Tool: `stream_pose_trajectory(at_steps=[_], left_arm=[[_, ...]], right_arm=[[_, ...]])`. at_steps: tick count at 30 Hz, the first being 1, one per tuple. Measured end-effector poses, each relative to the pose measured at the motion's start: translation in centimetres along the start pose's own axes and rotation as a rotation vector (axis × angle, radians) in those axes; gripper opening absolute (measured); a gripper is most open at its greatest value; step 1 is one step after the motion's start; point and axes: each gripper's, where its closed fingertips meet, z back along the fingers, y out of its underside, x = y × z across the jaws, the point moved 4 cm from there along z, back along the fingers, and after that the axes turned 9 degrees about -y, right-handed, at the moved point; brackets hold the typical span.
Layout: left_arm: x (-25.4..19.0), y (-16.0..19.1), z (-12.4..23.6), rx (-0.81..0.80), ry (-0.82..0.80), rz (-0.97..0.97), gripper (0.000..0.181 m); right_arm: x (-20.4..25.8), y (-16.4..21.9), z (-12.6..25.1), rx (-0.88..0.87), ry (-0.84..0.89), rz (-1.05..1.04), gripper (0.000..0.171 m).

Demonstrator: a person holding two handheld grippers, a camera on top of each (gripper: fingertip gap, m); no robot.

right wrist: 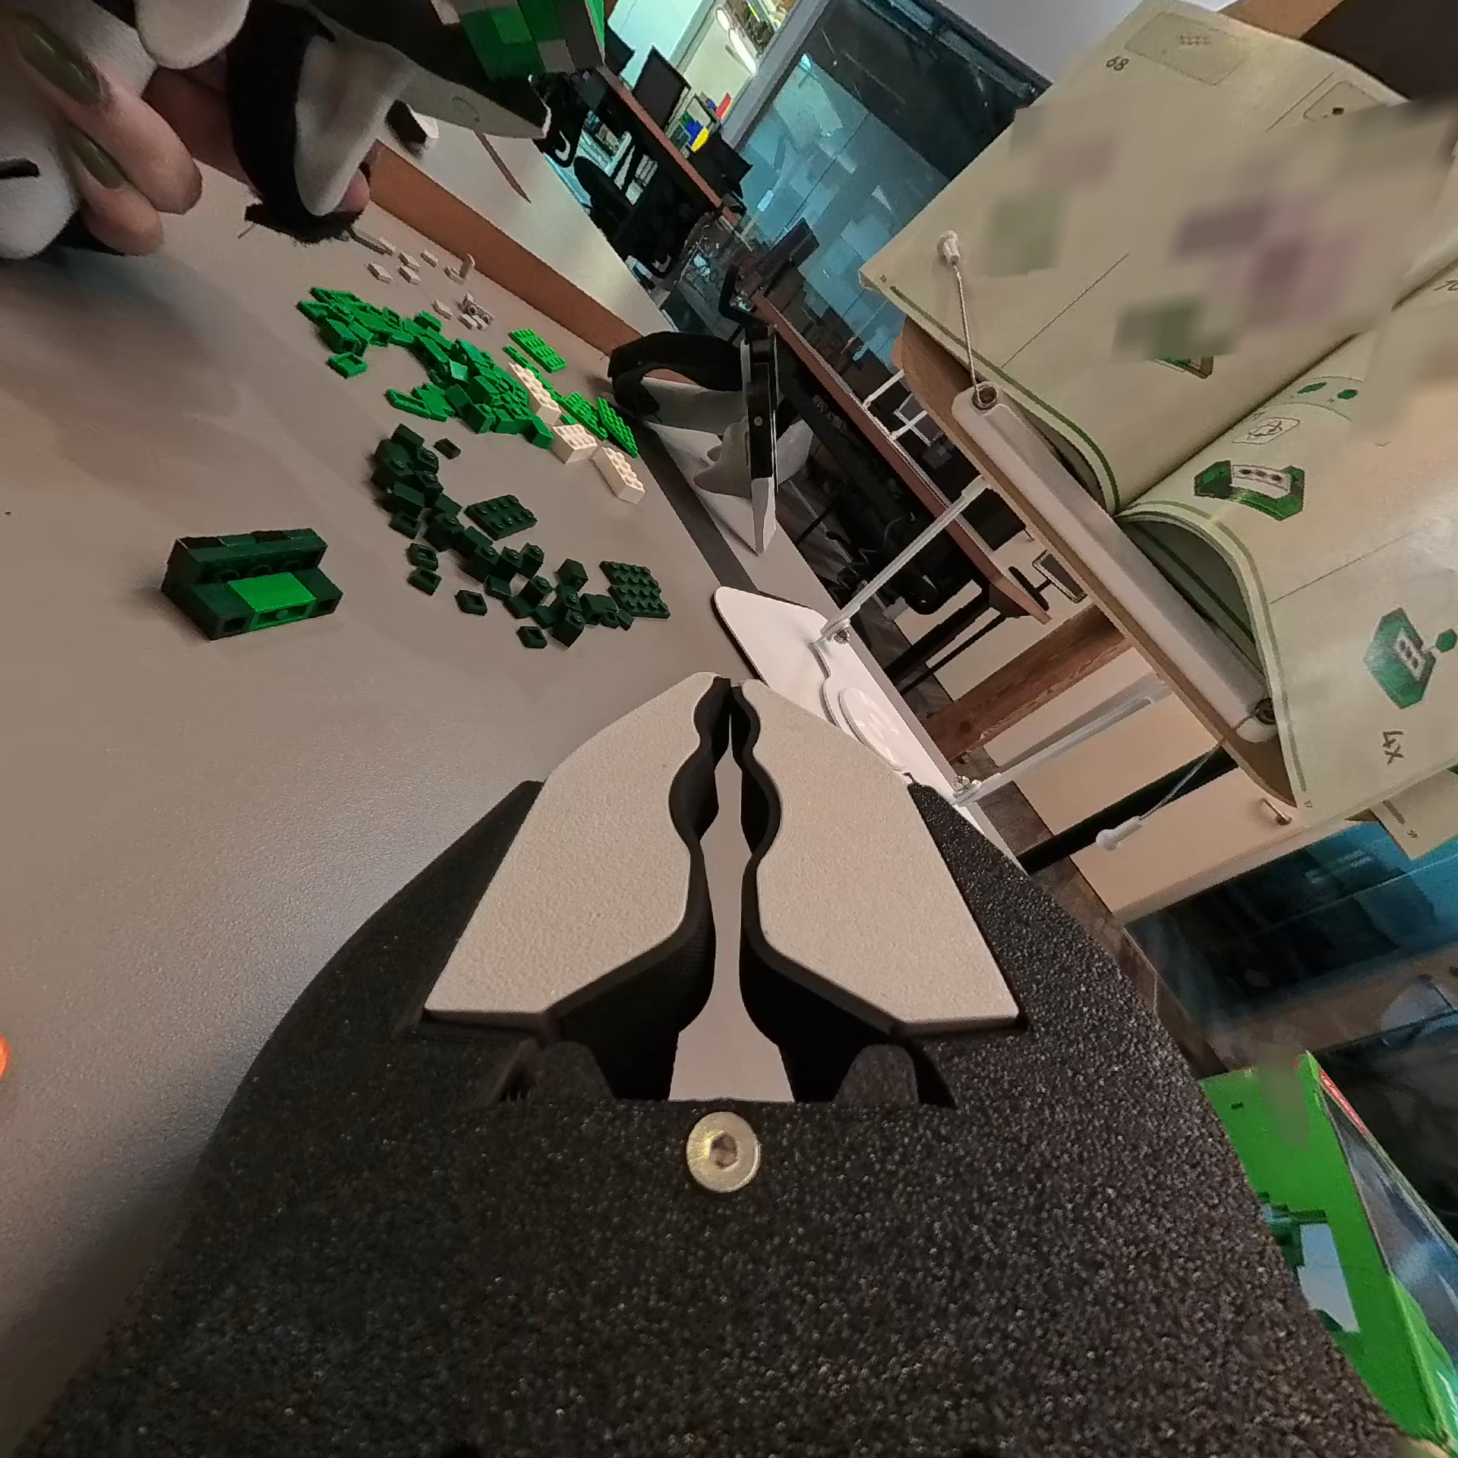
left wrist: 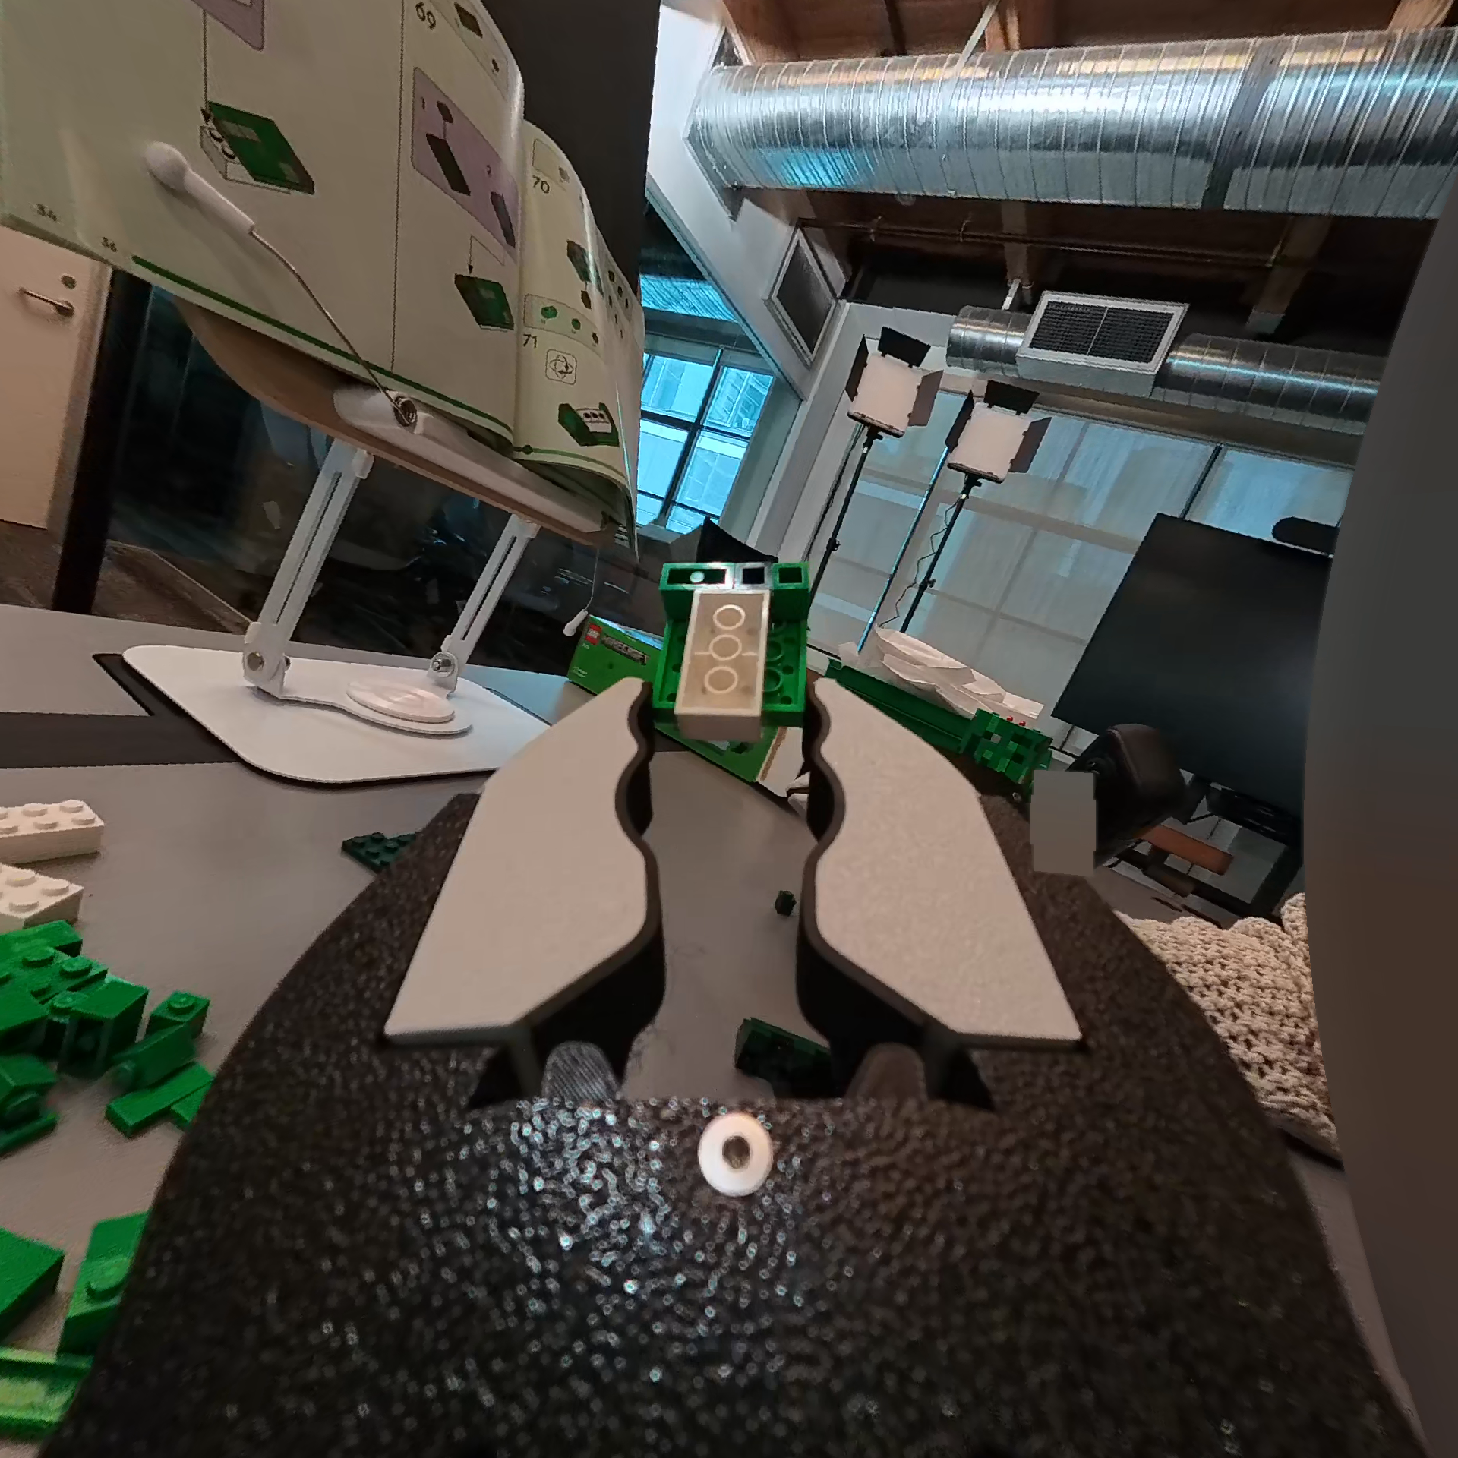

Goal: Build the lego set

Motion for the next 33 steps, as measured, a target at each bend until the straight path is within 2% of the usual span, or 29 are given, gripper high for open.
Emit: stream_pose_trajectory(at_steps=[2,5,7,9,13,17,21,27,30,33], left_arm=[[-0.5,-0.2,0.1,-0.027,-0.018,-0.042,0.035],[-1.3,-0.6,0.8,-0.054,-0.133,-0.184,0.035],[-1.4,-0.6,1.3,-0.017,-0.237,-0.301,0.035],[-1.7,0.0,1.4,0.083,-0.264,-0.442,0.035],[-3.2,3.5,0.6,0.348,-0.167,-0.599,0.035],[-3.4,5.7,0.1,0.495,-0.106,-0.644,0.035],[-3.4,6.0,0.1,0.512,-0.071,-0.635,0.035],[-4.0,7.2,0.0,0.568,-0.006,-0.698,0.035],[-4.3,7.9,-0.2,0.6,0.004,-0.743,0.035],[-4.4,8.1,-0.2,0.606,0.017,-0.755,0.035]], right_arm=[[0.0,0.0,0.0,0.0,0.001,0.001,0.0],[-0.1,0.1,0.0,0.006,0.003,-0.002,0.0],[-0.1,0.1,0.0,0.008,0.003,-0.007,0.0],[0.0,0.1,0.0,0.012,-0.001,-0.013,0.0],[0.0,-0.5,0.2,-0.029,-0.036,-0.109,0.0],[0.3,-0.7,0.3,-0.016,-0.167,-0.267,0.006],[-0.9,0.6,1.2,0.064,-0.212,-0.353,0.012],[0.8,3.5,3.2,0.226,-0.413,-0.444,0.015],[1.3,4.7,3.3,0.339,-0.461,-0.502,0.018],[1.5,4.7,3.2,0.359,-0.453,-0.55,0.02]])
